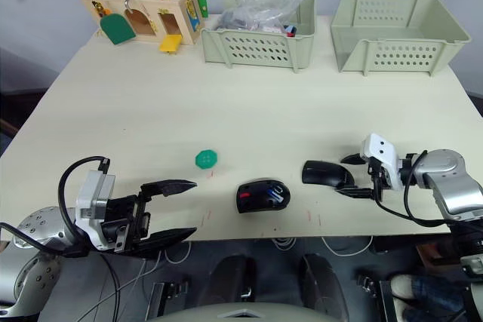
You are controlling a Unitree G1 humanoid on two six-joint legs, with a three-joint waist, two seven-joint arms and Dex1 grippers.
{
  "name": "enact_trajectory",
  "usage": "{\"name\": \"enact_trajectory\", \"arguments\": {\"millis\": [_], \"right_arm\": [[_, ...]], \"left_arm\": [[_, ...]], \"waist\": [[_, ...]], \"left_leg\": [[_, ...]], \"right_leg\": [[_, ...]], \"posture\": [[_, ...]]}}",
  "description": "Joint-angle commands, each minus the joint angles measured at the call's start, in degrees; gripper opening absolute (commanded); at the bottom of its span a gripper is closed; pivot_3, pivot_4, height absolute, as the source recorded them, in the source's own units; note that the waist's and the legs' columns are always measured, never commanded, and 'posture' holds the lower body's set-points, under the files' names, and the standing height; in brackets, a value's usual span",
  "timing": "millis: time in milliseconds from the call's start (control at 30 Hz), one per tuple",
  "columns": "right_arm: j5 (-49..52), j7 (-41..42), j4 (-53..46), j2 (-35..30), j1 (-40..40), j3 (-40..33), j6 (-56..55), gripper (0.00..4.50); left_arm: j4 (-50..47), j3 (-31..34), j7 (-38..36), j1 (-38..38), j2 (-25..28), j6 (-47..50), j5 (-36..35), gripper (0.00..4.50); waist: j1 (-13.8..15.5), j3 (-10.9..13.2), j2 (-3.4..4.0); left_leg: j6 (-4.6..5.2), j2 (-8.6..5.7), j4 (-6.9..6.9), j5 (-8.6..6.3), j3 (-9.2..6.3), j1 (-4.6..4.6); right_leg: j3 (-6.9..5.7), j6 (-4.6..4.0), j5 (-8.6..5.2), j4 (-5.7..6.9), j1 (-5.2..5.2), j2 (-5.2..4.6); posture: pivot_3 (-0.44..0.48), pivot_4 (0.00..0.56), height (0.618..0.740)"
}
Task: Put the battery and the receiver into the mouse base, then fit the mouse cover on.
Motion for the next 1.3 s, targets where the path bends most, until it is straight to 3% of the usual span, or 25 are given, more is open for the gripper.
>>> {"name": "enact_trajectory", "arguments": {"millis": [33,1300], "right_arm": [[0.25,0.06,-1.19,-0.22,0.05,-1.51,-0.65,3.52],[-0.76,-0.10,-3.26,-0.30,0.63,-1.66,-1.04,3.52]], "left_arm": [[-0.44,0.02,-0.32,0.16,-0.12,-1.02,-0.32,4.50],[-0.37,-1.45,0.46,-0.27,-1.21,-1.60,0.74,4.50]], "waist": [[0.01,0.00,0.00],[0.02,0.00,0.00]], "left_leg": [[0.00,0.00,0.00,0.00,0.00,0.00],[0.00,0.00,0.00,0.00,-0.01,0.00]], "right_leg": [[0.00,0.00,0.00,0.00,0.00,0.00],[0.00,0.00,0.00,0.00,0.00,0.00]], "posture": [[0.000,0.150,0.740],[0.000,0.150,0.740]]}}
